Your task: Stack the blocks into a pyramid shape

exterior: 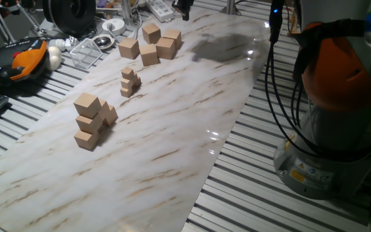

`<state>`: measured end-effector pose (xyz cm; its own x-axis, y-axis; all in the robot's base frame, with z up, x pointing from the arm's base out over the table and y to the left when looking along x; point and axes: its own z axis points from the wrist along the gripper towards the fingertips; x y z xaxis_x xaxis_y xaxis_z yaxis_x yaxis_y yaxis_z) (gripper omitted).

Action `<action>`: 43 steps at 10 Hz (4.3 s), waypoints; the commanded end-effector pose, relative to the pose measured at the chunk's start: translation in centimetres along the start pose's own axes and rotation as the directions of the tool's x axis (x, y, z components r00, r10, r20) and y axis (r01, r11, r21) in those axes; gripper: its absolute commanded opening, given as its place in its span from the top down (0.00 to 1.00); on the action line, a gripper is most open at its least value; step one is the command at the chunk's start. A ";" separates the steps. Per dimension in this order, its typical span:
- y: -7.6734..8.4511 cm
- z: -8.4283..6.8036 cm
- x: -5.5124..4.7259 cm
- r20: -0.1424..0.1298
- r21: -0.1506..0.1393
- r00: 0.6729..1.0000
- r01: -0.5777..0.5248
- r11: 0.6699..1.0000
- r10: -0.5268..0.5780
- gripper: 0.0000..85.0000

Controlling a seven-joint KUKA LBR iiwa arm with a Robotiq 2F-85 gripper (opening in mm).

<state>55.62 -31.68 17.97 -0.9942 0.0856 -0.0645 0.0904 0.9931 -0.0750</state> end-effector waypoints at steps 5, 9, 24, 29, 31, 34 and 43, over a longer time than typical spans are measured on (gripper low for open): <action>0.0 0.0 0.0 0.072 -0.002 0.992 0.105 0.995 -0.104 1.00; -0.8 0.4 -0.7 0.079 0.004 0.987 0.140 0.990 -0.139 1.00; -4.8 1.8 -3.8 0.055 -0.027 0.972 0.230 0.973 -0.228 1.00; -5.8 2.3 -4.5 0.040 -0.036 0.967 0.253 0.967 -0.252 1.00; -5.9 2.3 -4.5 0.026 -0.035 0.975 0.221 0.975 -0.220 1.00; -6.2 3.0 -4.7 0.038 -0.033 0.967 0.253 0.967 -0.252 1.00; -7.0 3.4 -5.5 0.031 -0.045 0.965 0.260 0.965 -0.259 1.00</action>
<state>60.76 -39.58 15.69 -0.9818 -0.1767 -0.0689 -0.1744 0.9839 -0.0386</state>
